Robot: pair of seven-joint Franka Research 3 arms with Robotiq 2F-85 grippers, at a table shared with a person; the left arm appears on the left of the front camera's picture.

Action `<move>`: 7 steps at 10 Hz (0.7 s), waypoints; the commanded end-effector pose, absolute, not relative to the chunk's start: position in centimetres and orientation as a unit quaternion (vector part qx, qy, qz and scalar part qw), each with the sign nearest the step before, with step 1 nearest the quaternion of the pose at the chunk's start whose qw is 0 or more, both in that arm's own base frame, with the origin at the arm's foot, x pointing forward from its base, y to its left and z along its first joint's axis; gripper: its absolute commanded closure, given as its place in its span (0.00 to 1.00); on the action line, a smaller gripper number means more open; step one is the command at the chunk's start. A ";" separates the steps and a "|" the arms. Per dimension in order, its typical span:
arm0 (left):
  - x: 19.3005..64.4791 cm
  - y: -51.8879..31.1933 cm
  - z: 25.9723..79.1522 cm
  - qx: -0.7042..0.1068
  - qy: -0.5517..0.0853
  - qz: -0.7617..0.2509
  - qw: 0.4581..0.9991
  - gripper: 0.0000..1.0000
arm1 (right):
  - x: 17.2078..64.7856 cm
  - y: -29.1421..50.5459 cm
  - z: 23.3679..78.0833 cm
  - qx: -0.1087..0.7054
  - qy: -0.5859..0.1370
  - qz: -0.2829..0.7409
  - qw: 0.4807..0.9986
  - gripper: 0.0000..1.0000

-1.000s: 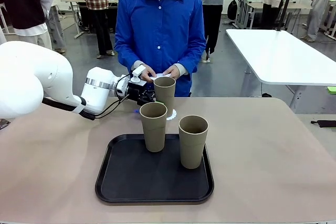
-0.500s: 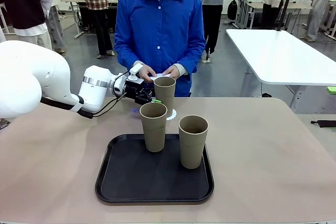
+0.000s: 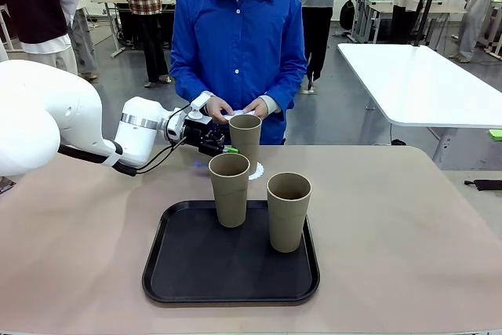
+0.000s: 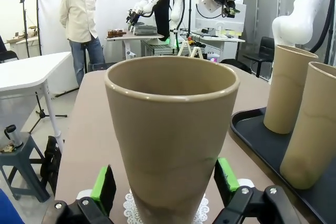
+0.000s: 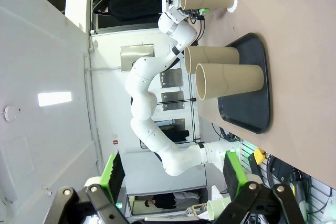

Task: Place coasters on the table and set cups on them.
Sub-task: Pick up one Reusable plastic cup and place it on a coaster set by the human.

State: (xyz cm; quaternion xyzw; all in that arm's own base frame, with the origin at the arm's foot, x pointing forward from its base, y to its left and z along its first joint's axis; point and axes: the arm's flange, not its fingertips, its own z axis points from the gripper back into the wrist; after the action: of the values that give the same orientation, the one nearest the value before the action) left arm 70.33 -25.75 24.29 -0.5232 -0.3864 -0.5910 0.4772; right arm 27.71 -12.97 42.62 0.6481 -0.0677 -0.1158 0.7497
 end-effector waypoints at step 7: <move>69.4 -20.3 27.5 -0.500 -0.374 -0.604 0.495 0.00 | 27.7 -12.9 42.8 0.650 -0.070 -0.115 0.748 0.00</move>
State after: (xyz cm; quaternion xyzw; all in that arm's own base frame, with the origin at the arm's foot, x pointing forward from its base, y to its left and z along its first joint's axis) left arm 71.05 -21.25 26.46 -0.5101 -0.3903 -0.5946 0.4837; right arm 27.71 -12.97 42.62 0.6481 -0.0677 -0.1158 0.7497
